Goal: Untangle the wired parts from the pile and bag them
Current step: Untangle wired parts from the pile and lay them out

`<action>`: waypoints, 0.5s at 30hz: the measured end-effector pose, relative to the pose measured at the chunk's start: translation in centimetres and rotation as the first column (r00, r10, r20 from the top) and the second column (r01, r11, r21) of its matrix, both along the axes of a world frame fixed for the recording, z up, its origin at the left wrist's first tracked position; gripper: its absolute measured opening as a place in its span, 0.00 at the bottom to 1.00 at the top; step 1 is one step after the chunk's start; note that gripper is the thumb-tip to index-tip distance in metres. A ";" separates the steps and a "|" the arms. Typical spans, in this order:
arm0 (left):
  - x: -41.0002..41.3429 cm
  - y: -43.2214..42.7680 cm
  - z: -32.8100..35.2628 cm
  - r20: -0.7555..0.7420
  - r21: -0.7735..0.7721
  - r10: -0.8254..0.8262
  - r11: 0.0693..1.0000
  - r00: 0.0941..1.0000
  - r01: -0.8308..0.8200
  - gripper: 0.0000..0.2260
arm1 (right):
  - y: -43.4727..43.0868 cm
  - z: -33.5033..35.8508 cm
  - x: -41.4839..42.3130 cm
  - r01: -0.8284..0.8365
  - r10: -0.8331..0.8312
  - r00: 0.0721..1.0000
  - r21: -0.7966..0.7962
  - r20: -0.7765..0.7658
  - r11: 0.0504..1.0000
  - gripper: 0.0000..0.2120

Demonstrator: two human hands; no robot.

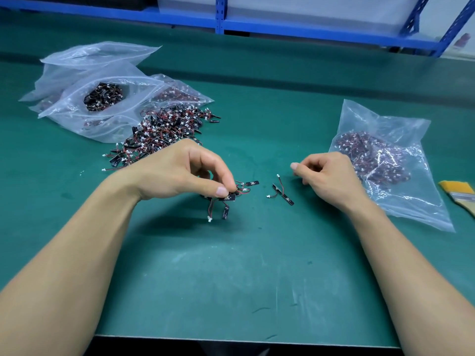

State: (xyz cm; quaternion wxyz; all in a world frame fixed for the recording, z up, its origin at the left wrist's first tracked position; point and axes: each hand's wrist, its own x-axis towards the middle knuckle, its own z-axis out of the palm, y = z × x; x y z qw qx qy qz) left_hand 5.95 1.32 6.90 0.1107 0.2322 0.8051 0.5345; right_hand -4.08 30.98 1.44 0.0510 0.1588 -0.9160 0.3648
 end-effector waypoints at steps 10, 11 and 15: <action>0.0 3.1 -1.1 -0.039 -0.067 -0.035 0.997 0.999 0.033 0.07 | 0.0 0.0 -0.1 -0.005 0.005 1.000 0.009 0.004 1.000 0.14; 0.0 3.2 -1.1 -0.042 -0.073 -0.030 0.997 0.999 0.027 0.08 | 0.0 0.0 -0.1 -0.004 0.004 1.000 0.008 0.004 1.000 0.14; -0.2 3.1 -1.3 -0.052 -0.057 -0.016 0.998 0.999 0.013 0.08 | 0.0 -0.1 -0.1 -0.004 0.004 1.000 0.007 0.003 1.000 0.14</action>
